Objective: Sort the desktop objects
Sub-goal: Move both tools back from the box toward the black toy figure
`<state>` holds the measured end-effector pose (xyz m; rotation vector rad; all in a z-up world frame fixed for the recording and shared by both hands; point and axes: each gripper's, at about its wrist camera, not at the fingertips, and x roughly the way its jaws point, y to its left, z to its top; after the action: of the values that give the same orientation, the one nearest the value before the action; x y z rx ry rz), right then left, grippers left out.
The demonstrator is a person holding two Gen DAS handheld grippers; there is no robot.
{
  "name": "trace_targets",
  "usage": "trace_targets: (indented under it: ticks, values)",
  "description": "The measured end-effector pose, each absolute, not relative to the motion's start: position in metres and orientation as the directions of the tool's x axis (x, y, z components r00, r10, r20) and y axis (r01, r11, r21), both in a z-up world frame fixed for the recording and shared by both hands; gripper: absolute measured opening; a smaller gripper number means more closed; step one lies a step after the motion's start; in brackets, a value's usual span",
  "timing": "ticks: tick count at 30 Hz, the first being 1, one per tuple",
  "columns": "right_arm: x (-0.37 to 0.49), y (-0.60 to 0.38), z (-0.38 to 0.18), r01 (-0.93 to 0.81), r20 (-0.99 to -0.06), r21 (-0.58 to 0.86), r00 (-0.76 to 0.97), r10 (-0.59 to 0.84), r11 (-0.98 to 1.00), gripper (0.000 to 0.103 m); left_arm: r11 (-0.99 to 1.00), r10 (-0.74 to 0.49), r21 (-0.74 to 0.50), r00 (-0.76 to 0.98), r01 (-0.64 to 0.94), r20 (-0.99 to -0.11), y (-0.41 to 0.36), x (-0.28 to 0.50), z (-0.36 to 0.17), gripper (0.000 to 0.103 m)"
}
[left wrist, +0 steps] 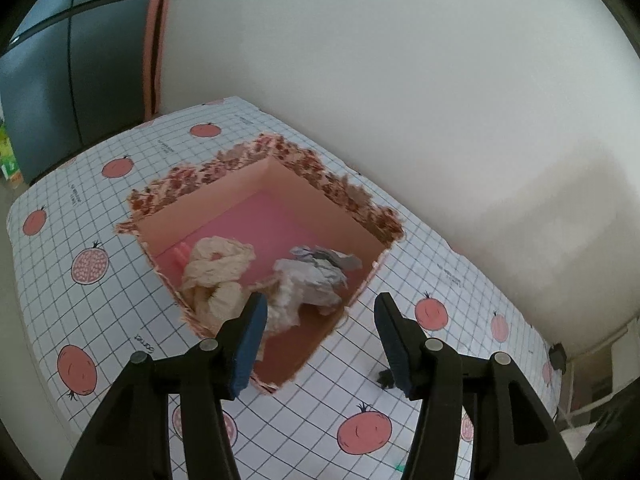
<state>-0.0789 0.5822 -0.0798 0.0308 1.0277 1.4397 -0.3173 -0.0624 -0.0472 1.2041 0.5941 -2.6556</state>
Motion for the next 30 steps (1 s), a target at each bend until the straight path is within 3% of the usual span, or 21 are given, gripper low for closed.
trace_targets:
  ticks: [14,21,30]
  values:
    - [-0.028,0.548,-0.078,-0.803,-0.548,0.534,-0.089,0.832,0.266,0.103,-0.951,0.02,-0.216,-0.651,0.223,-0.759,-0.011,-0.318,-0.049,0.058]
    - [-0.005,0.532,-0.078,-0.842,-0.578,0.418,0.042,0.815,0.34,0.103,-0.968,0.03,-0.183,-0.646,0.171,-0.763,0.016,-0.316,-0.052,0.058]
    - [0.028,0.515,-0.085,-0.812,-0.631,0.392,0.104,0.768,0.432,0.103,-0.985,0.042,-0.139,-0.632,0.104,-0.774,0.049,-0.317,-0.057,0.058]
